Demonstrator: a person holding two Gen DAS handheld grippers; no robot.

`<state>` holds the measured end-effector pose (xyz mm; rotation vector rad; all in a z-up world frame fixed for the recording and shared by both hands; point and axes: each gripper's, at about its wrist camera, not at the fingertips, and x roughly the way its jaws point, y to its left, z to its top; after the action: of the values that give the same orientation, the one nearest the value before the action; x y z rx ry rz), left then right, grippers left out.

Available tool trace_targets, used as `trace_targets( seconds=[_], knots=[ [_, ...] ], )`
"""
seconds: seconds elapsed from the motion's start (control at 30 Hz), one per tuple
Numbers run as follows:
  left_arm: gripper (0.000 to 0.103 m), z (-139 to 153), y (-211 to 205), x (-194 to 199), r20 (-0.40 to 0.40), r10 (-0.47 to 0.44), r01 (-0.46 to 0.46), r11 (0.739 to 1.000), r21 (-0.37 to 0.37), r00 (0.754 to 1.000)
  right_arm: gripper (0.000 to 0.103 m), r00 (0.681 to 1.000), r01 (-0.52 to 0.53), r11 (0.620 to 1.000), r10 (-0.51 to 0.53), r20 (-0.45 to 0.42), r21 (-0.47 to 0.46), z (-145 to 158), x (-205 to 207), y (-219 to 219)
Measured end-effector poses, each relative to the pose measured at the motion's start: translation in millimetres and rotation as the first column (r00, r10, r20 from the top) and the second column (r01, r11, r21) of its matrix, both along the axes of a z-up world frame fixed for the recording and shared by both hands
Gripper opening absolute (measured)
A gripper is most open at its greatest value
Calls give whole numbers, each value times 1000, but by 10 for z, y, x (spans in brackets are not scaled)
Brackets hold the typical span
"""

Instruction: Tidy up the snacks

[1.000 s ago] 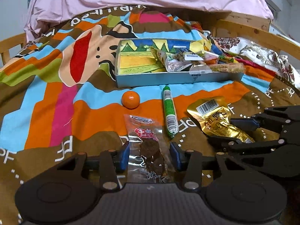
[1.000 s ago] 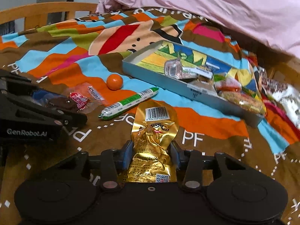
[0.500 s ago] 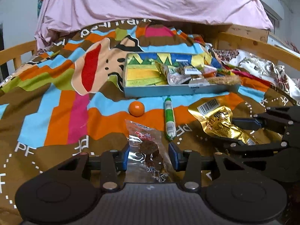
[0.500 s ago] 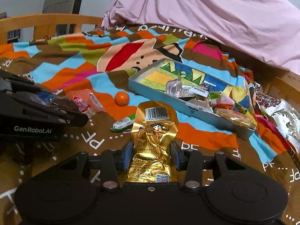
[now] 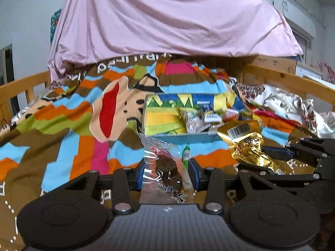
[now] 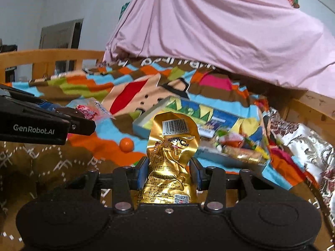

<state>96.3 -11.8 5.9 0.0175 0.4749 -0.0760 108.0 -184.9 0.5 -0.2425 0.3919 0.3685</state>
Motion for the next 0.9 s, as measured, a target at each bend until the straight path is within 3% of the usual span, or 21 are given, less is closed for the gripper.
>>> trace_targets(
  seconds=[0.43,0.9],
  knots=[
    [45,320,-168,277,87,-8,10,1000,-27,996,44,995,21,999,-24,92,33,286,282,-175],
    [45,460,-345,1302,141,-31,37,998,-41,990,44,984,42,997,-53,169,69,431,1441,-405]
  ],
)
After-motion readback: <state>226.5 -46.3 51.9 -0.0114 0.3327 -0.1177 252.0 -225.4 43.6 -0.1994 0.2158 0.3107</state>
